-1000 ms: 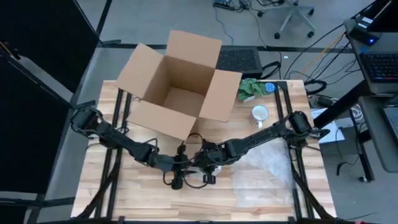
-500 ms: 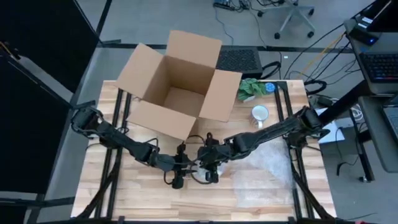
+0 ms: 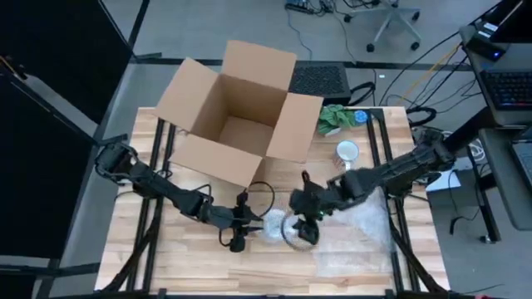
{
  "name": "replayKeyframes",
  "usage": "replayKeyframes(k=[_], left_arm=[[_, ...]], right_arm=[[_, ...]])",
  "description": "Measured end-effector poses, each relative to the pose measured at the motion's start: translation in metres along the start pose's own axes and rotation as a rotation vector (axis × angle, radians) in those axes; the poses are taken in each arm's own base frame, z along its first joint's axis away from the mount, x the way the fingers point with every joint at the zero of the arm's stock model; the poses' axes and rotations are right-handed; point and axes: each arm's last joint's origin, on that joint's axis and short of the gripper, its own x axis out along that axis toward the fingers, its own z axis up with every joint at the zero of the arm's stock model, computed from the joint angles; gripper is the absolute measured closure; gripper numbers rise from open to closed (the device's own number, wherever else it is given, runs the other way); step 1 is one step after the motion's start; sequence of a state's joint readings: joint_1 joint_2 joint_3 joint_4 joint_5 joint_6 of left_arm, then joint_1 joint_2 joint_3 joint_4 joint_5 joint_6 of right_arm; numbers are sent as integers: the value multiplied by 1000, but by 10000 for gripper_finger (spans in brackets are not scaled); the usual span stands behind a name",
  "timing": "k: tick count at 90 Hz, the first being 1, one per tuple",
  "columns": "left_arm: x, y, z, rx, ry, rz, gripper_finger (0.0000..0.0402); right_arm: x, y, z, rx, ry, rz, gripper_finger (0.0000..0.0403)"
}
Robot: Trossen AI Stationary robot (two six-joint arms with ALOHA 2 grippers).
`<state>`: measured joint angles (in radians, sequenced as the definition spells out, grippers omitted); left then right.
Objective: Wrap mug
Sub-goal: Put the wrapped yellow mug into the cardboard box
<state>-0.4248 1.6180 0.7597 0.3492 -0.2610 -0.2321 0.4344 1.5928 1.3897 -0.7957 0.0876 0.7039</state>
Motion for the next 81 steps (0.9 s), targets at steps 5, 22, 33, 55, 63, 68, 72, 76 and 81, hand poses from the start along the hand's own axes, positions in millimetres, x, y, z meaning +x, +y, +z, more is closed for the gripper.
replayKeyframes(k=[5,22,33,55,63,68,72,76,81], left_arm=[[0,0,0,0,0,-1,297],[0,0,0,-2,1,-7,297],[0,0,0,-2,1,-7,297],[0,0,0,-1,1,-7,297],[0,0,0,0,1,-6,297],[0,0,0,0,1,-7,297],[0,0,0,0,1,-7,297],[0,-1,0,1,1,-7,297],[0,-1,0,1,1,-7,297]], right_arm=[[11,9,-13,-17,4,-28,197],[55,20,-54,-42,-63,-173,203],[75,14,-70,-20,-185,-224,203],[105,-1,-79,24,-321,-138,204],[113,-5,-78,9,-331,-156,211],[114,-7,-77,1,-343,-173,227],[114,-7,-76,-9,-349,-179,249],[114,-8,-74,-16,-356,-176,275],[114,-7,-74,-28,-357,-175,316]])
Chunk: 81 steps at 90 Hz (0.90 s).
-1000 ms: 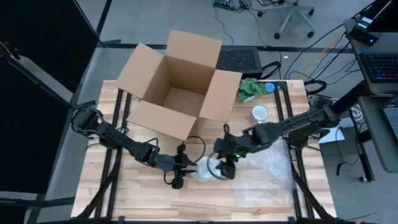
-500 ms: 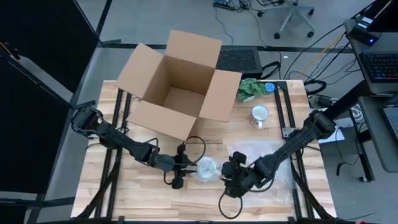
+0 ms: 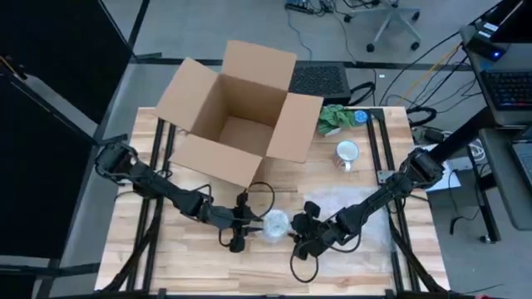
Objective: Wrap mug
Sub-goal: Put the wrapped yellow mug into the cardboard box
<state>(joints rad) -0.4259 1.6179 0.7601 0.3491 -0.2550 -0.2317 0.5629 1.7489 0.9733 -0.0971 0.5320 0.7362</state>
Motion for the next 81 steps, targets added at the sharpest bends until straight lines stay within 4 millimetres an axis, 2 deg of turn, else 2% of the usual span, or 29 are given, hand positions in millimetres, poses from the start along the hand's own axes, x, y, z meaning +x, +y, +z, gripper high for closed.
replayKeyframes(k=[7,22,34,46,58,67,81], left_arm=[[-1,0,2,-1,-7,2,297],[-16,-1,17,-15,-69,-18,297],[-45,-1,43,-38,-193,-44,297],[-78,2,61,-61,-268,-68,297],[-113,0,67,-84,-262,-122,297],[-139,-3,68,-96,-261,-173,297],[-168,-12,68,-146,-263,-311,297]], right_arm=[[0,0,0,-22,-1,2,367],[0,1,1,-27,-3,14,366],[-3,2,4,-52,-3,24,366],[-15,11,19,-80,-45,63,366],[-46,28,49,-137,-67,163,366],[-79,42,75,-196,-67,246,366],[-136,56,120,-291,-118,325,366]])
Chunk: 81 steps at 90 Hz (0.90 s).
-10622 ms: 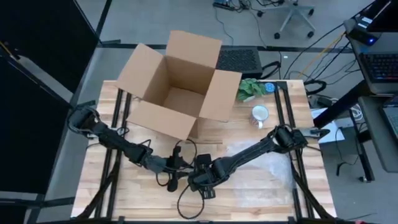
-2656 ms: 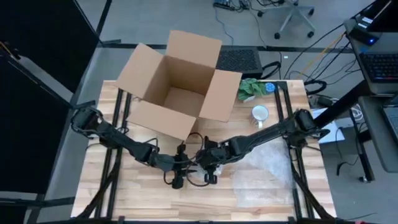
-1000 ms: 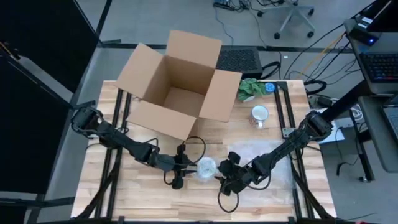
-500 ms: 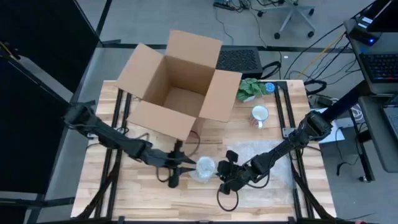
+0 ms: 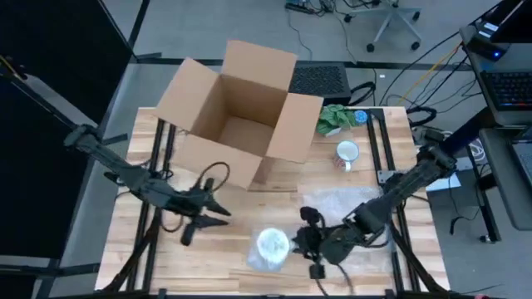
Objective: Wrap mug
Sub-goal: Put the wrapped yellow mug into the cardboard box
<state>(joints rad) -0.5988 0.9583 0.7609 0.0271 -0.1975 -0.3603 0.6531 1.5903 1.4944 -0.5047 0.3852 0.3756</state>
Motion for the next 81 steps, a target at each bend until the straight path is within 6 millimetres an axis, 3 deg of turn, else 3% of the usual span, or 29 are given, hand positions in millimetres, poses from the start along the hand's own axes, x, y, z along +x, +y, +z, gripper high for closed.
replayKeyframes(k=[12,21,33,42,51,64,81], left_arm=[[-14,-18,-5,-3,49,-131,297],[-22,-26,-6,4,46,-154,297],[-29,-30,-6,37,33,-143,297],[-33,-29,-4,65,15,-130,297],[-36,-29,-3,91,8,-122,297],[-37,-27,-2,102,-11,-89,297],[-37,-27,-2,103,-10,-78,297]], right_arm=[[-43,-2,48,-80,-110,-16,366],[-71,-16,80,-139,-180,-72,366],[-99,-50,118,-175,-278,-172,366],[-109,-88,137,-193,-317,-291,366],[-108,-137,149,-182,-325,-421,366],[-90,-214,160,-126,-361,-466,366],[-38,-305,145,-2,-255,-456,366]])
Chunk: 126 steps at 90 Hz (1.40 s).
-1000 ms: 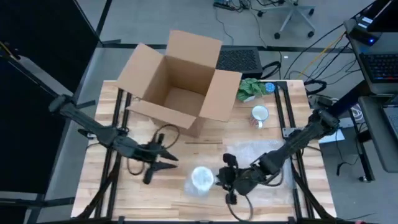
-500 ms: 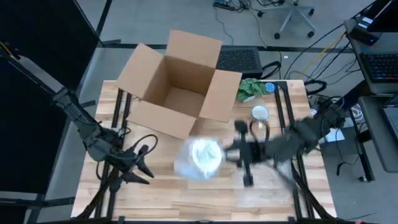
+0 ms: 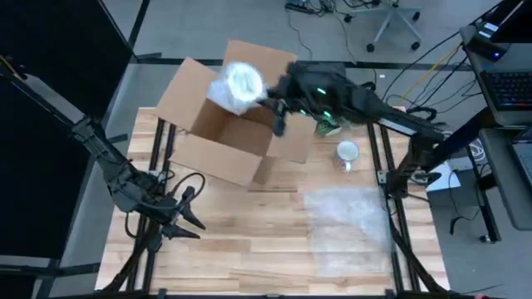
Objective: Wrap mug
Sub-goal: Put the wrapped yellow mug into the cardboard box
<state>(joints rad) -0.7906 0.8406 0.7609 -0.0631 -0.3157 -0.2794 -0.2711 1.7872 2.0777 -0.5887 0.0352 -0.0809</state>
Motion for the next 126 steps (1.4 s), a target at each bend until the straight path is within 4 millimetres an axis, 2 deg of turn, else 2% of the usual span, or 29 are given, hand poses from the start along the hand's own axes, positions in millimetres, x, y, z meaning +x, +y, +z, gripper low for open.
replayKeyframes(k=[11,25,40,57,78,99,126], left_arm=[[0,0,0,0,1,1,297],[0,0,0,0,1,1,297],[0,0,0,1,1,1,297],[0,0,0,7,1,1,297],[0,0,0,5,0,3,297],[0,0,0,0,0,3,297],[0,0,0,1,0,4,297]], right_arm=[[54,-22,-39,38,153,-38,366],[104,-37,-82,101,275,-50,366],[142,-41,-121,155,367,-52,366],[173,-38,-158,202,438,-59,366],[194,-37,-189,222,516,-69,366],[194,-36,-200,217,589,-65,364],[196,-37,-198,225,561,-68,238]])
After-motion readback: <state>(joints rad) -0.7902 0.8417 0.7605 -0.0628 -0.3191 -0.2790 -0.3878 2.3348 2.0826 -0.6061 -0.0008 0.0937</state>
